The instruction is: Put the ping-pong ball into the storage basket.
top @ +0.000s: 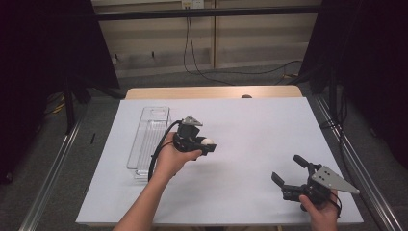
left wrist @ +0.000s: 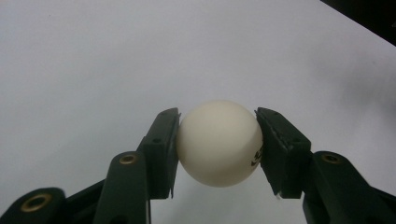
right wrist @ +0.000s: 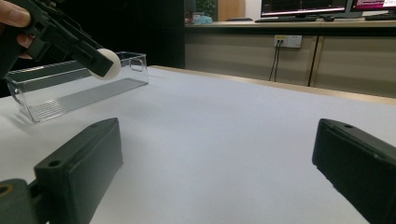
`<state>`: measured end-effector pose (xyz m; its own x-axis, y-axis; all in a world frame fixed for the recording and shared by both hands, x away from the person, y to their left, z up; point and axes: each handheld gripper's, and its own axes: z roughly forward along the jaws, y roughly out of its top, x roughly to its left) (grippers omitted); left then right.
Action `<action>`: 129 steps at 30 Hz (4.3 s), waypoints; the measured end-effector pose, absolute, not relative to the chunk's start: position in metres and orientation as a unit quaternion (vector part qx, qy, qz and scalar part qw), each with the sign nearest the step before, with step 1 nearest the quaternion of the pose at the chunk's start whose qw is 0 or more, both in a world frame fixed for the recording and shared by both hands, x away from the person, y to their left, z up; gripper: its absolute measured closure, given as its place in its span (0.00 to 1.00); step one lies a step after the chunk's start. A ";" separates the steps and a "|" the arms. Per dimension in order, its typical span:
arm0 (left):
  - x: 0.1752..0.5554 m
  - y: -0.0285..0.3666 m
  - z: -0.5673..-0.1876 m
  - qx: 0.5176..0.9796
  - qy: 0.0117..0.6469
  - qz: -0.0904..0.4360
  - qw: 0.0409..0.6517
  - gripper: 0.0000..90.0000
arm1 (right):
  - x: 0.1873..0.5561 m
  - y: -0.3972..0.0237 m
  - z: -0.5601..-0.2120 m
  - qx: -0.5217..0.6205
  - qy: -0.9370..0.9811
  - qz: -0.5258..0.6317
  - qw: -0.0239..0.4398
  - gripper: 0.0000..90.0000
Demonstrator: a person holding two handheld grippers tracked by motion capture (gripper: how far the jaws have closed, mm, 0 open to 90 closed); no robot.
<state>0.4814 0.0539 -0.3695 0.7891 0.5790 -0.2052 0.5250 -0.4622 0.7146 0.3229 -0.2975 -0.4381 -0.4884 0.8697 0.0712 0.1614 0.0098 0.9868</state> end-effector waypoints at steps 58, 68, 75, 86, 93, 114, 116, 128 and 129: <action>0.486 0.080 -0.358 0.848 0.349 0.042 0.397 0.57 | 0.323 -0.300 -0.438 0.405 0.637 0.578 0.309 0.02; 0.486 0.089 -0.354 0.853 0.347 0.050 0.387 0.57 | 0.323 -0.300 -0.438 0.403 0.639 0.577 0.311 0.02; 0.486 0.094 -0.353 0.843 0.361 0.052 0.396 0.57 | 0.324 -0.298 -0.438 0.403 0.641 0.576 0.309 0.02; 0.487 0.101 -0.350 0.844 0.365 0.055 0.390 0.57 | 0.324 -0.299 -0.439 0.403 0.641 0.575 0.309 0.02; 0.488 0.106 -0.348 0.839 0.370 0.056 0.394 0.57 | 0.324 -0.299 -0.438 0.406 0.638 0.577 0.311 0.02; 0.491 0.116 -0.345 0.843 0.372 0.059 0.384 0.57 | 0.324 -0.299 -0.438 0.407 0.637 0.576 0.309 0.02; 0.490 0.116 -0.344 0.839 0.379 0.061 0.385 0.57 | 0.324 -0.299 -0.439 0.407 0.638 0.577 0.308 0.02; 0.492 0.121 -0.343 0.842 0.375 0.059 0.382 0.57 | 0.324 -0.299 -0.438 0.406 0.638 0.576 0.310 0.02; 0.492 0.122 -0.343 0.845 0.372 0.056 0.379 0.57 | 0.324 -0.299 -0.438 0.406 0.638 0.577 0.310 0.02</action>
